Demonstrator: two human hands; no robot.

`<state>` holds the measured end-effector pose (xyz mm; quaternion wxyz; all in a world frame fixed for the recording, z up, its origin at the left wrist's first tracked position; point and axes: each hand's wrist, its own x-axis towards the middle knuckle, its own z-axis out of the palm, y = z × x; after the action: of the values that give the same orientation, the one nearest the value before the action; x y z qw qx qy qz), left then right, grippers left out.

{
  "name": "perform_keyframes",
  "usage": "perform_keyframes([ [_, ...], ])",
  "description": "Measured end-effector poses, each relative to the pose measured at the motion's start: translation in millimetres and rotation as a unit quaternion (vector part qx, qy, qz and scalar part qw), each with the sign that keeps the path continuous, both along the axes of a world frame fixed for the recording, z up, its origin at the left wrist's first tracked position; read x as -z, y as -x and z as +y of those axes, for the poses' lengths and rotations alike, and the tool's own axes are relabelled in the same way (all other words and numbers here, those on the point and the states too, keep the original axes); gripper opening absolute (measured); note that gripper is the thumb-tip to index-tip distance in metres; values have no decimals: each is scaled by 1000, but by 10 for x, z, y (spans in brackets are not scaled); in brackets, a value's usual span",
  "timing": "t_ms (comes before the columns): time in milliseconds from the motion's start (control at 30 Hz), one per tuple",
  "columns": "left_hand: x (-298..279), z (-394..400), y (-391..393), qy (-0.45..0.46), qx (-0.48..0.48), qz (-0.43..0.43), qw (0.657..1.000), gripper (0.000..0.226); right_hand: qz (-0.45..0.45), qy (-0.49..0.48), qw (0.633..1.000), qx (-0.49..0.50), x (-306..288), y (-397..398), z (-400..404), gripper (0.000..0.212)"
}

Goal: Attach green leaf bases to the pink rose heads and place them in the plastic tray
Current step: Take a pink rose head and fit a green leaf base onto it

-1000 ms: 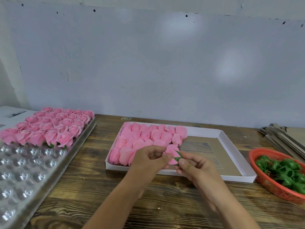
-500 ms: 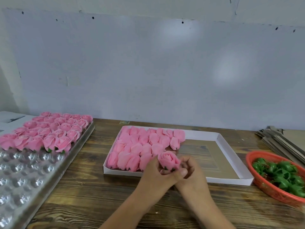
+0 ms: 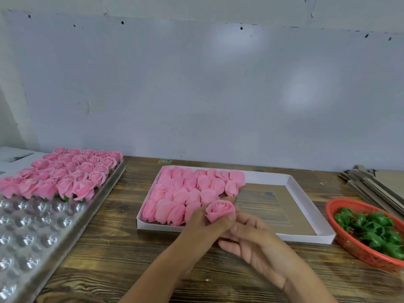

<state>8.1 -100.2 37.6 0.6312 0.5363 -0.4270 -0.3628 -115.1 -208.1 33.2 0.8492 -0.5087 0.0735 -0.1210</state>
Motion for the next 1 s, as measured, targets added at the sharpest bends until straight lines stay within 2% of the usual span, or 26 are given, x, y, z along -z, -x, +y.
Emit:
perform_keyframes([
  [133,-21,40,-14,-23,49,3,999,31,12,16,1000,-10,25,-4,0,53],
  [267,-10,13,-35,21,-19,-17,999,51,18,84,995,58,55,-44,46,40],
  [367,-52,23,-52,71,-78,-52,993,37,28,169,980,102,81,-80,88,37],
  [433,-64,17,-55,73,-86,-65,991,25,21,208,972,105,84,-96,118,33],
  [600,18,-9,-68,32,-58,-84,994,10,-4,224,968,117,111,-121,134,35],
  [767,31,-10,-72,-10,-14,-84,996,31,-7,237,958,163,154,-144,116,45],
  [867,25,-8,-68,-9,37,-83,996,52,-14,202,962,184,135,-146,110,45],
  [933,-13,9,-71,8,-1,-52,999,66,-21,202,961,188,121,-132,102,42],
  [1000,-64,29,-85,48,-64,-46,996,56,-24,214,957,192,125,-128,93,39],
])
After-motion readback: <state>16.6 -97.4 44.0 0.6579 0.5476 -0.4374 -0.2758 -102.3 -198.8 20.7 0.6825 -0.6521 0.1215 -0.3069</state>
